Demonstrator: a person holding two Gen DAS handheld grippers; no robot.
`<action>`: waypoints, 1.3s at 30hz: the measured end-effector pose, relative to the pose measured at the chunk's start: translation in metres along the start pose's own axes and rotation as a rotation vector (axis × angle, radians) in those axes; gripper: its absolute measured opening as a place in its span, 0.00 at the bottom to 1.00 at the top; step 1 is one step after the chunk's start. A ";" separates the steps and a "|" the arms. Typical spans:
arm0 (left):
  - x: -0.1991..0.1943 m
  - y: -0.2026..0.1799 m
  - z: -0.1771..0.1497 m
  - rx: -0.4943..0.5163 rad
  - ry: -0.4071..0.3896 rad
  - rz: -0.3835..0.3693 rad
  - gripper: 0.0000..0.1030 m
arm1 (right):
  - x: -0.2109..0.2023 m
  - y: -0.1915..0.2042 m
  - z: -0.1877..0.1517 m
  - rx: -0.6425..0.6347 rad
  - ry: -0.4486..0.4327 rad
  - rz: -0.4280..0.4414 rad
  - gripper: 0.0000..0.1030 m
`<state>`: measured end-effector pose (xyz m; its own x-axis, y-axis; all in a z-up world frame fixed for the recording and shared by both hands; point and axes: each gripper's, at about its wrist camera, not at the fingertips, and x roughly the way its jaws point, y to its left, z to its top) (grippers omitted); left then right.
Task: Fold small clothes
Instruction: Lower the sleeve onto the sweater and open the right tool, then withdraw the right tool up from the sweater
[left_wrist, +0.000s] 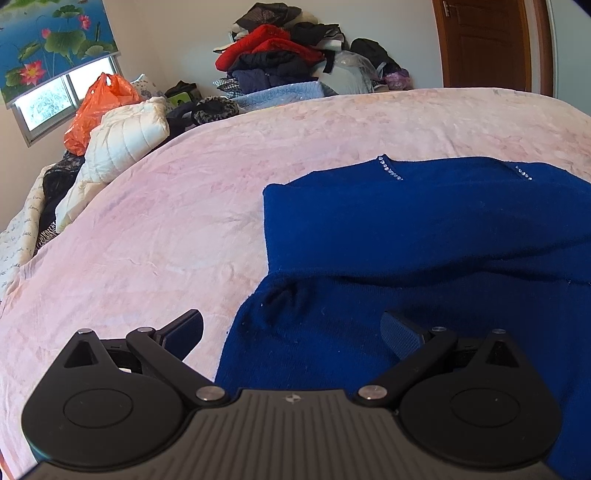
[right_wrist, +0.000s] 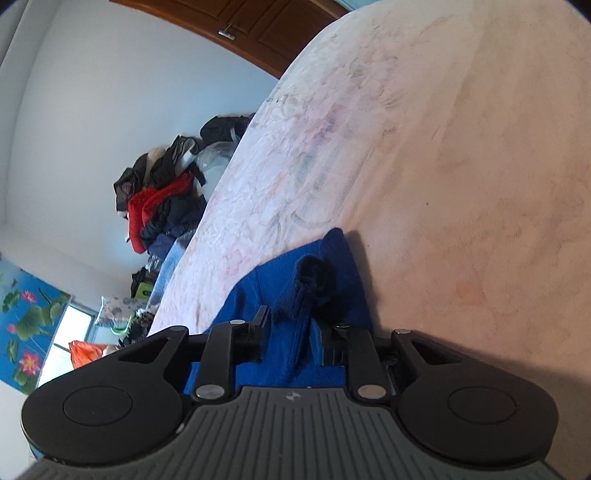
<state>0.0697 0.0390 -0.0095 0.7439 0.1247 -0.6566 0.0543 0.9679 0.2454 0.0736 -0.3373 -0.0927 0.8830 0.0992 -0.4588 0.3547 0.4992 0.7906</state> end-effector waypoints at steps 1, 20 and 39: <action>0.000 0.000 0.000 -0.001 0.000 0.002 1.00 | 0.002 0.004 0.001 -0.022 0.005 -0.014 0.18; -0.003 -0.001 0.002 -0.010 -0.003 -0.008 1.00 | -0.051 0.046 0.003 -0.306 -0.210 -0.124 0.25; -0.003 0.003 -0.004 -0.064 0.031 -0.079 1.00 | -0.023 0.083 -0.036 -0.635 0.029 -0.196 0.64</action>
<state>0.0654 0.0420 -0.0098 0.7178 0.0531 -0.6942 0.0689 0.9868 0.1467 0.0717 -0.2669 -0.0318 0.8091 -0.0263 -0.5870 0.2497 0.9197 0.3029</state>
